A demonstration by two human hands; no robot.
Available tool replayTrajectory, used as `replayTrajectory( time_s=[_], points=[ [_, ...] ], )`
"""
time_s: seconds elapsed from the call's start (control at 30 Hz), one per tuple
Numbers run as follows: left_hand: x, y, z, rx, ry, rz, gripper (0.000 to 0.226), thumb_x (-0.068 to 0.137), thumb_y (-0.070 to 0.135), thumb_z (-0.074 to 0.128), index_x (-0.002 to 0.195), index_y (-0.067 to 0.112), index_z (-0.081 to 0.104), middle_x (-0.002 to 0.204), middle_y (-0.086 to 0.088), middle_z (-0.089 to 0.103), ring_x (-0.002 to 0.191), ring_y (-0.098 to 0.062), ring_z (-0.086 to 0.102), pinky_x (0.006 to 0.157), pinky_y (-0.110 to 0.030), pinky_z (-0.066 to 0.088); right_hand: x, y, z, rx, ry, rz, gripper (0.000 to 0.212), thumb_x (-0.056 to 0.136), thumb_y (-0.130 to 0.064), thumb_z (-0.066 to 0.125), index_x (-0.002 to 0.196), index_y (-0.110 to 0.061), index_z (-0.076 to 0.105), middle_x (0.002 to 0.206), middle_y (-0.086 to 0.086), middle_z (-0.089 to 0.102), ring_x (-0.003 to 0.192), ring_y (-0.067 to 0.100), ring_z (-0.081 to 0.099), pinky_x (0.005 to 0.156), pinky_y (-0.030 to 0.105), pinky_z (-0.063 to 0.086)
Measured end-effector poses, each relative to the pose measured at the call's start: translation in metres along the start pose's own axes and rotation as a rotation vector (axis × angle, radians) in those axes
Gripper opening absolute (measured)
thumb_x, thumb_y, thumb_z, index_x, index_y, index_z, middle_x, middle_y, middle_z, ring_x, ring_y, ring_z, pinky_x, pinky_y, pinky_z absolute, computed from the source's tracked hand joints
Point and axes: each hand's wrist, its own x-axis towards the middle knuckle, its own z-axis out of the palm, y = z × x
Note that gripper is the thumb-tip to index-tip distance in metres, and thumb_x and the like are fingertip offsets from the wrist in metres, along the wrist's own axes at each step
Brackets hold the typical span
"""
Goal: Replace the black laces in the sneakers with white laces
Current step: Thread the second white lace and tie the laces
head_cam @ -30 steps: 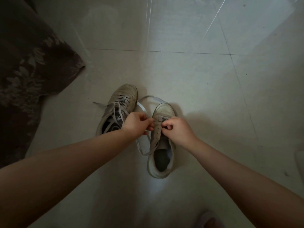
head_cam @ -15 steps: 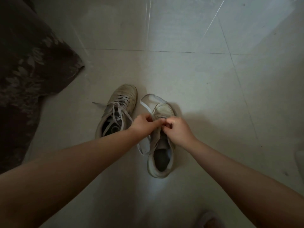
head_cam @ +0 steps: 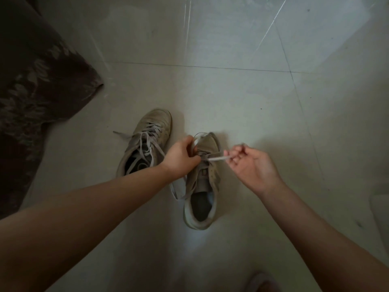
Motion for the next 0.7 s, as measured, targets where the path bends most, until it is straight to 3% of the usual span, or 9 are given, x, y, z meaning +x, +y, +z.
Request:
replayTrajectory(
  time_s=[0.07,0.13,0.2,0.33,0.57,0.63,0.7],
  points=[
    [0.000,0.004,0.001,0.129,0.026,0.129,0.028,0.072,0.004,0.060,0.070,0.019,0.037,0.080,-0.002,0.043,0.071,-0.020,0.044,0.066,-0.034,0.042,0.003,0.011,0.006,-0.573,0.078,-0.075,0.027,0.098,-0.009,0.033,0.073,-0.013,0.042,0.064,0.003,0.045,0.047,0.010,0.040,0.051,0.025,0.038],
    [-0.001,0.006,0.004,0.204,0.039,0.181,0.022,0.071,0.004,0.059,0.079,0.015,0.041,0.094,-0.004,0.042,0.081,-0.021,0.045,0.070,-0.035,0.043,0.008,0.020,0.003,-1.250,0.083,-0.265,0.020,0.098,-0.019,0.042,0.079,-0.013,0.045,0.067,0.000,0.048,0.053,0.011,0.040,0.056,0.027,0.035],
    [-0.002,0.003,0.006,0.220,0.026,0.172,0.028,0.073,0.006,0.059,0.099,0.012,0.049,0.107,-0.006,0.043,0.095,-0.023,0.048,0.077,-0.035,0.046,0.009,0.027,0.003,-1.548,0.042,-0.384,0.022,0.093,-0.028,0.054,0.084,-0.012,0.042,0.067,-0.003,0.045,0.057,0.010,0.040,0.054,0.027,0.033],
    [-0.001,-0.004,0.002,0.246,-0.004,0.175,0.042,0.077,0.012,0.059,0.119,0.011,0.053,0.117,-0.007,0.047,0.109,-0.024,0.048,0.091,-0.035,0.045,0.009,0.030,0.006,-1.662,0.014,-0.478,0.032,0.087,-0.024,0.061,0.087,-0.012,0.032,0.074,-0.001,0.049,0.061,0.011,0.045,0.052,0.019,0.034],
    [-0.002,-0.008,-0.001,0.236,0.013,0.159,0.040,0.078,0.014,0.059,0.117,0.016,0.053,0.115,-0.003,0.048,0.109,-0.020,0.048,0.091,-0.038,0.047,0.004,0.019,0.004,-1.859,-0.129,-0.484,0.033,0.087,-0.024,0.061,0.087,-0.017,0.030,0.068,-0.001,0.050,0.059,0.018,0.048,0.056,0.036,0.041],
    [-0.002,-0.009,-0.003,0.245,0.007,0.157,0.037,0.080,0.015,0.059,0.117,0.017,0.053,0.114,-0.001,0.048,0.108,-0.018,0.048,0.090,-0.036,0.047,0.005,0.008,-0.012,-1.917,-0.100,-0.494,0.030,0.088,-0.021,0.060,0.085,-0.016,0.030,0.063,-0.002,0.045,0.055,0.019,0.043,0.052,0.035,0.035],
    [0.000,-0.011,-0.006,0.246,0.011,0.157,0.037,0.080,0.016,0.059,0.117,0.017,0.052,0.112,-0.001,0.049,0.105,-0.017,0.049,0.088,-0.034,0.047,0.007,-0.005,-0.036,-1.926,0.035,-0.474,0.027,0.087,-0.016,0.059,0.085,-0.014,0.032,0.061,0.000,0.043,0.056,0.027,0.042,0.052,0.035,0.029]
  ],
)
